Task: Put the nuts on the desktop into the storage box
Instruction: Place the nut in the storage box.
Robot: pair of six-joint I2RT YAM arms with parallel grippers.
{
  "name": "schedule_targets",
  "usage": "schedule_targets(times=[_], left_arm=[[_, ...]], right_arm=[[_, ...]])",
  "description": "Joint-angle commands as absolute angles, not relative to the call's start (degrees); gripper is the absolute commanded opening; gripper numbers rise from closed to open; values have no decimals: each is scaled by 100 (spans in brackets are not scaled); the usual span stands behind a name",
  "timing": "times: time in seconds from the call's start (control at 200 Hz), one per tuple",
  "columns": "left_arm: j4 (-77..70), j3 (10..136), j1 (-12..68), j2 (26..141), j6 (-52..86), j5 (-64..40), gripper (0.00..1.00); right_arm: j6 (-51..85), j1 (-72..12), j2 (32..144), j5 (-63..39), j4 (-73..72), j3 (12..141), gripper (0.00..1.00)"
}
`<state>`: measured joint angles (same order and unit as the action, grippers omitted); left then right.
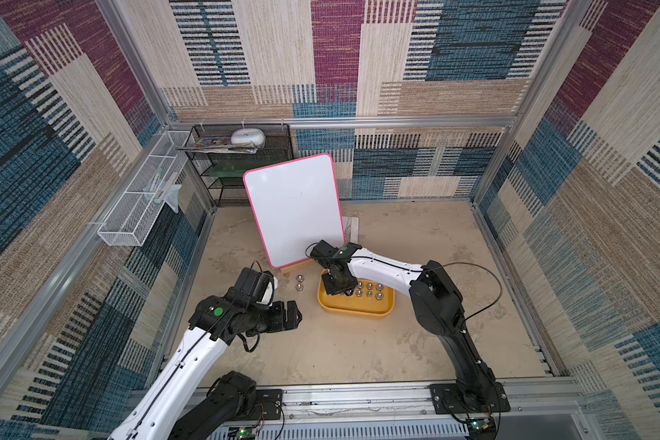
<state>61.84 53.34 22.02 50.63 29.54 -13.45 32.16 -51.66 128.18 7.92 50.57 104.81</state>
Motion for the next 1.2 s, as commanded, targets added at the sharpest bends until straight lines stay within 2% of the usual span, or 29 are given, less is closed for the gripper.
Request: schedule_targets(times=[0.0,0.2,0.336,0.601,0.811,1.032,1.052,1.102,1.122,1.197], left_arm=[[6212,5335,2166,5059,2931,-1345,100],[6212,5327,2135,5061,2942,-1362,100],[6209,5318,2124,5060,2944,-1380,100],[6177,5339,2099,5122,2971,-1269,100],[5879,5318,2091,5341,3128,-950,100],[5615,5388,2083,5831,3269,-729,100],[5594,5388,2083,5866,3284,-692,100],[5574,5400,2076,5961,3361,-553,100],[5568,5392,2074,5998,3394,-504,100],[5538,5375,2066,6107,3518,-352,100]], right_arm=[[3125,-5160,12841,693,5033,10490,27],[3120,-5150,12858,575,4984,10494,29],[3135,-5151,12829,537,5014,10488,38],[3223,-5157,12316,746,5111,10551,42],[3199,-5143,11313,896,4680,9903,66],[2897,-5134,10110,810,3706,8788,78],[2842,-5136,9981,770,3593,8660,88],[2715,-5146,9691,676,3320,8393,94],[2650,-5139,9584,634,3222,8291,100],[2356,-5137,9222,418,2850,7947,99]])
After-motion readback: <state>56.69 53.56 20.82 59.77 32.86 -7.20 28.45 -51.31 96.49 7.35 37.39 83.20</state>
